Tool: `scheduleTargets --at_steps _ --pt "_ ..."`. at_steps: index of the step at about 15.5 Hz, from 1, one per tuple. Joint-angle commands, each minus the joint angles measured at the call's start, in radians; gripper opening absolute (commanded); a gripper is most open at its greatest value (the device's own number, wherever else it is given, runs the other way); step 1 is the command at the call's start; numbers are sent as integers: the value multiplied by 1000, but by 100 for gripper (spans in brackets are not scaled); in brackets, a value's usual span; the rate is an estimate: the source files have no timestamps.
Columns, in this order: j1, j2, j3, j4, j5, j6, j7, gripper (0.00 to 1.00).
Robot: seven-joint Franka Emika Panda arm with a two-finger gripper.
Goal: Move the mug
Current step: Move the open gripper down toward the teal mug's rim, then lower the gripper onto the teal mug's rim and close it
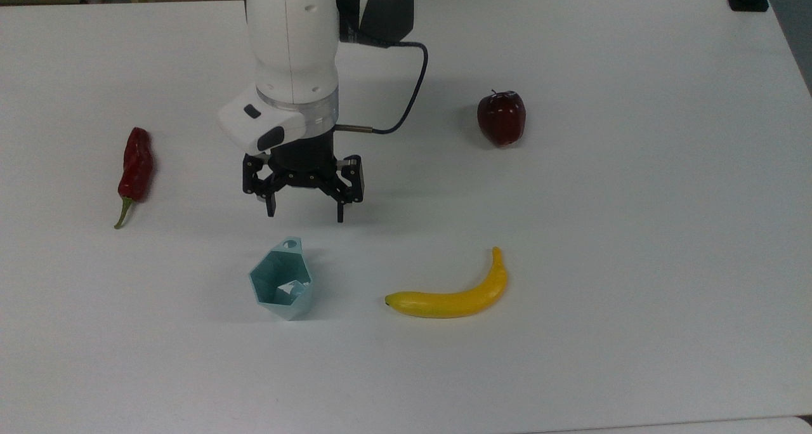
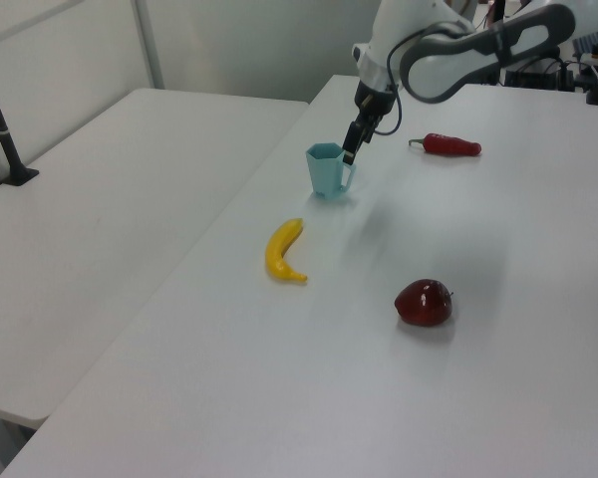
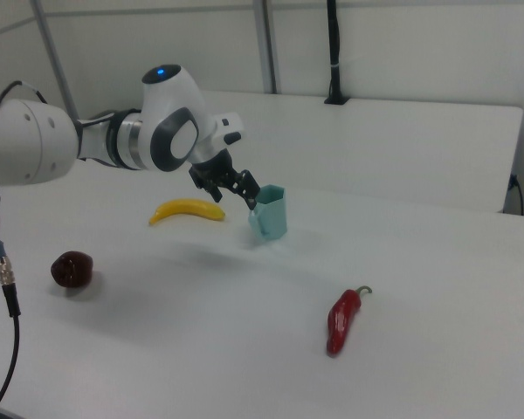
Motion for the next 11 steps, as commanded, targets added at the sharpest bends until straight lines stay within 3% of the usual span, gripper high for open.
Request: scheduleTargets --at_steps 1,4,9,11 --pt "3 66 -1 27 -14 88 19 100" --pt "-8 112 -4 27 -14 172 54 100" --pt "-25 119 -4 20 -7 177 67 100" --pt "-25 131 -4 20 -3 177 70 94"
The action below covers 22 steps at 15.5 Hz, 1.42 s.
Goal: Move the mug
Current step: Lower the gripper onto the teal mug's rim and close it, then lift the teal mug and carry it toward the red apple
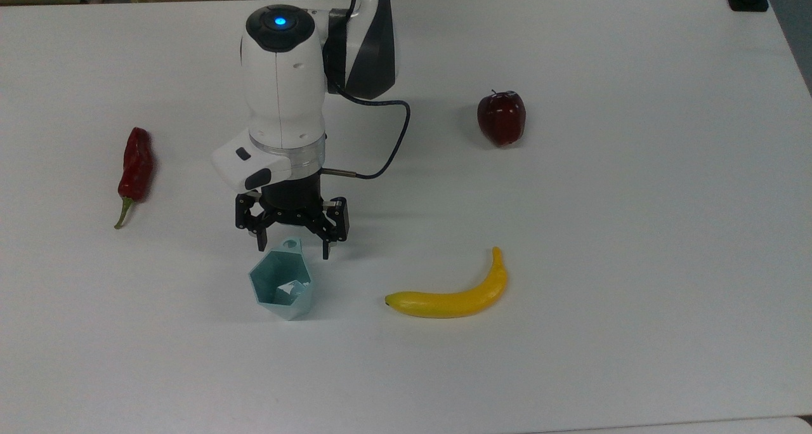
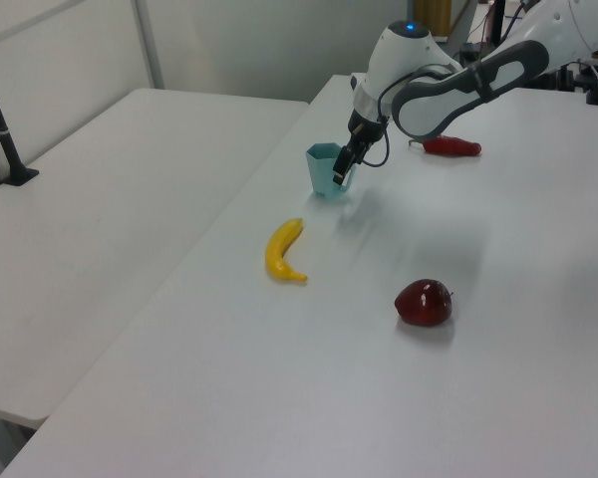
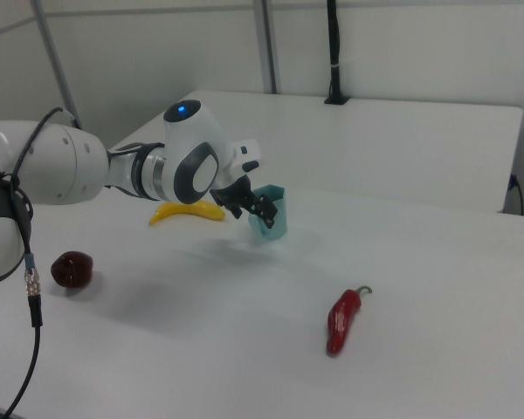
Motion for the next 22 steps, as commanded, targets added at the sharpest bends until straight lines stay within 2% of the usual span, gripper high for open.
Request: scheduleTargets --at_steps 1,5,10,13,17,21,22 --pt "8 17 -2 14 -1 5 34 90" --pt "11 26 -2 13 -14 5 109 77" --pt "11 38 -2 16 -15 5 180 65" --pt "11 38 -2 16 -17 5 180 49" --pt "9 35 -2 17 -20 5 176 45" --pt "8 29 -2 19 -72 5 172 44" --pt "6 26 -2 19 -75 3 172 41"
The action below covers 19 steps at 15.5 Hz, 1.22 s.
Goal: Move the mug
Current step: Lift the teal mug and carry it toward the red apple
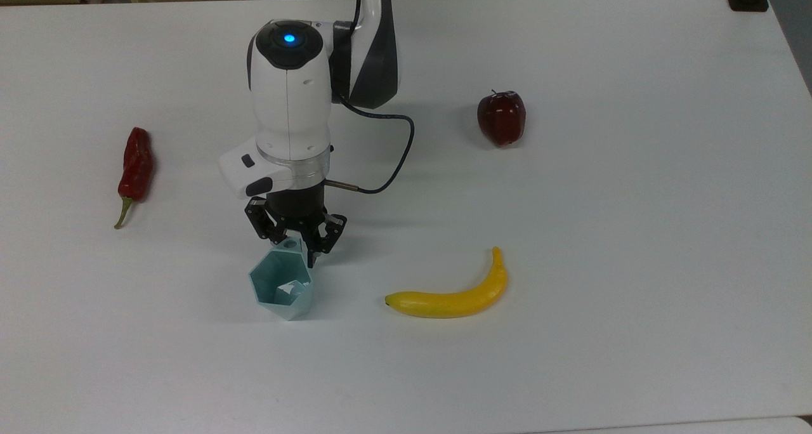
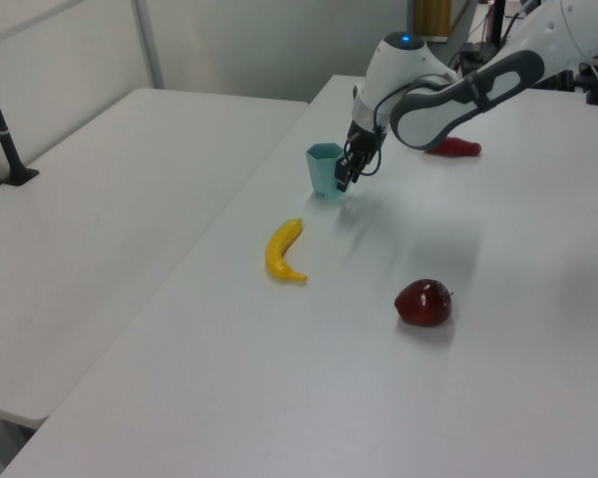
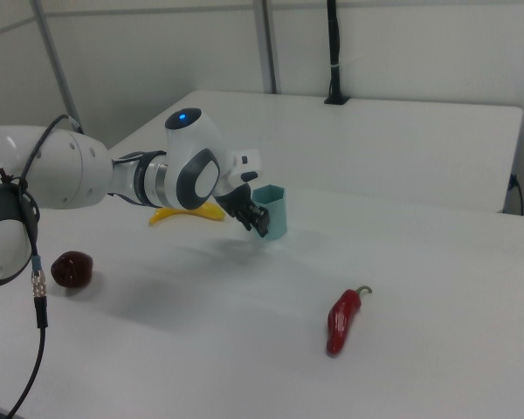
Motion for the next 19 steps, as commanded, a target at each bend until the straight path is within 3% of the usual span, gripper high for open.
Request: scheduleTargets --at_steps 1,5,7,13,19 --pt "4 -5 -3 9 -35 3 20 39" --pt "4 -14 -3 6 -59 -4 9 16" --pt "4 -25 -3 3 -66 -11 8 9" --pt "9 -59 -5 0 -69 -41 9 9" --pt "0 -269 -2 -179 -90 -70 8 9"
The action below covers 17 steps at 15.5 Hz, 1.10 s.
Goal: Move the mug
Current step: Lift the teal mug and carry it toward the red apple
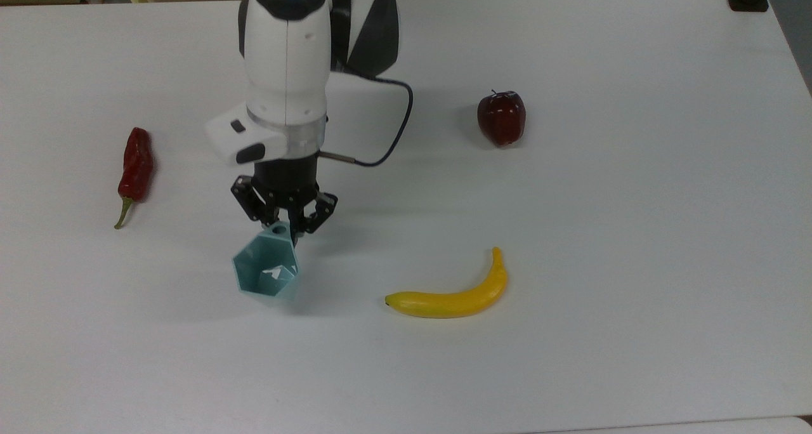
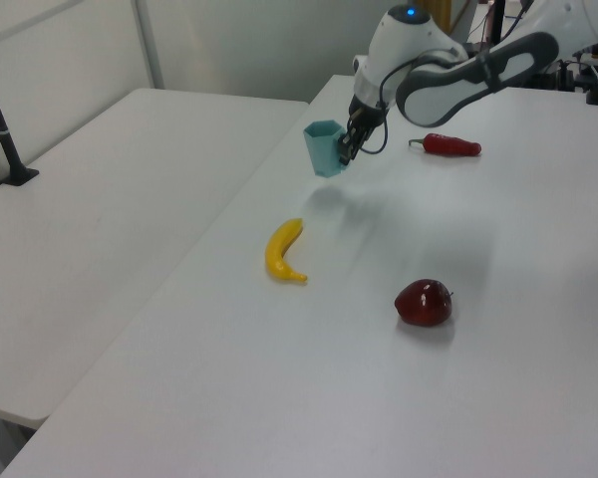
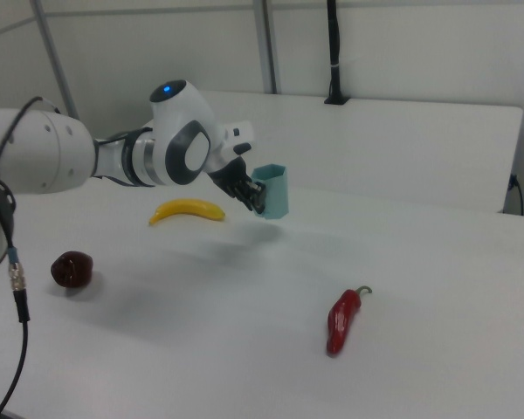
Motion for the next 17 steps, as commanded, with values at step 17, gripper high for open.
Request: scheduleTargets --at_steps 17 --pt "37 -690 6 -839 -20 -19 -92 10"
